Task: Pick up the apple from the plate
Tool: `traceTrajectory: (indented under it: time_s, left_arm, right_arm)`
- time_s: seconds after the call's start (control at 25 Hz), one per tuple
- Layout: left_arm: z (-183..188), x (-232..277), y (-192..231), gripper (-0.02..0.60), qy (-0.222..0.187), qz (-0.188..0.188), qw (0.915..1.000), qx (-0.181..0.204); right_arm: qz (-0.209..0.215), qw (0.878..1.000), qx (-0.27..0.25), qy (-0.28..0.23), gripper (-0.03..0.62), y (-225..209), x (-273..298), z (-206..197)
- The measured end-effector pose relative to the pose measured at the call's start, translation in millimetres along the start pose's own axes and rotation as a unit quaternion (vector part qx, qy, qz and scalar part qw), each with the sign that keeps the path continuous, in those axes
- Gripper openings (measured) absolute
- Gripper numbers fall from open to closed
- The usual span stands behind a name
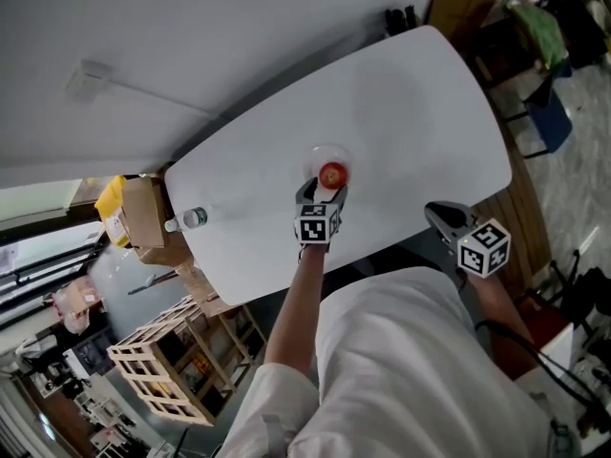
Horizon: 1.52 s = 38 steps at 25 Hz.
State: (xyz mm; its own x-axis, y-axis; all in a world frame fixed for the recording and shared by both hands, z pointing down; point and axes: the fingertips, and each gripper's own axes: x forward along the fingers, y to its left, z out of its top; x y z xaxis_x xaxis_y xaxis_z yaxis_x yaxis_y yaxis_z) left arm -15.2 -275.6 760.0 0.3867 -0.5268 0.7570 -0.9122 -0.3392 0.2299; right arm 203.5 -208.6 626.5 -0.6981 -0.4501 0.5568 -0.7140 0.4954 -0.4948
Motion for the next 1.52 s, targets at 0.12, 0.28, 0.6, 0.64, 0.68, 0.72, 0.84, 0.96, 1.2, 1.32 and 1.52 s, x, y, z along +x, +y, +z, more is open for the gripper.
traceTrajectory:
  time_s: [0.12,0.28,0.6,0.64,0.68,0.72,0.84,0.96,1.2,1.32,1.52]
  left_arm:
    - [-3,11,4,0.365,0.014,0.018,0.9997,0.001]
    - [-10,27,9,0.388,0.039,0.028,0.9989,0.0]
    - [-18,46,15,0.396,0.073,0.048,0.9961,-0.01]
    - [-19,47,15,0.396,0.075,0.049,0.996,-0.009]
    - [-19,49,15,0.396,0.075,0.049,0.996,-0.008]
    - [-21,50,16,0.396,0.076,0.05,0.9958,-0.007]
    - [-25,53,19,0.394,0.08,0.056,0.9951,-0.011]
    - [-22,53,17,0.39,0.07,0.052,0.9959,-0.022]
    - [-14,38,2,0.388,0.048,0.026,0.9979,-0.035]
    - [-6,23,-5,0.387,0.031,0.016,0.9986,-0.04]
    - [6,-9,-8,0.388,-0.001,-0.001,0.9989,-0.046]
  right_arm:
    - [-0.001,1.0,0.004,0.002,0.043,-7,-2,0]
    - [-0.003,1.0,0.008,0.006,0.043,-15,-3,-1]
    - [-0.011,1.0,0.019,0.012,0.043,-30,-11,-5]
    - [-0.012,1.0,0.02,0.012,0.043,-31,-12,-5]
    - [-0.012,1.0,0.021,0.013,0.043,-32,-12,-5]
    - [-0.012,1.0,0.021,0.014,0.043,-32,-12,-5]
    - [-0.01,1.0,0.021,0.016,0.043,-33,-12,-6]
    - [-0.009,1.0,0.02,0.017,0.043,-35,-13,-8]
    - [0.001,1.0,0.02,0.017,0.043,-32,-10,-10]
    - [0.011,1.0,0.015,0.016,0.043,-26,-6,-8]
    - [0.029,0.999,-0.001,0.014,0.043,-6,9,-2]
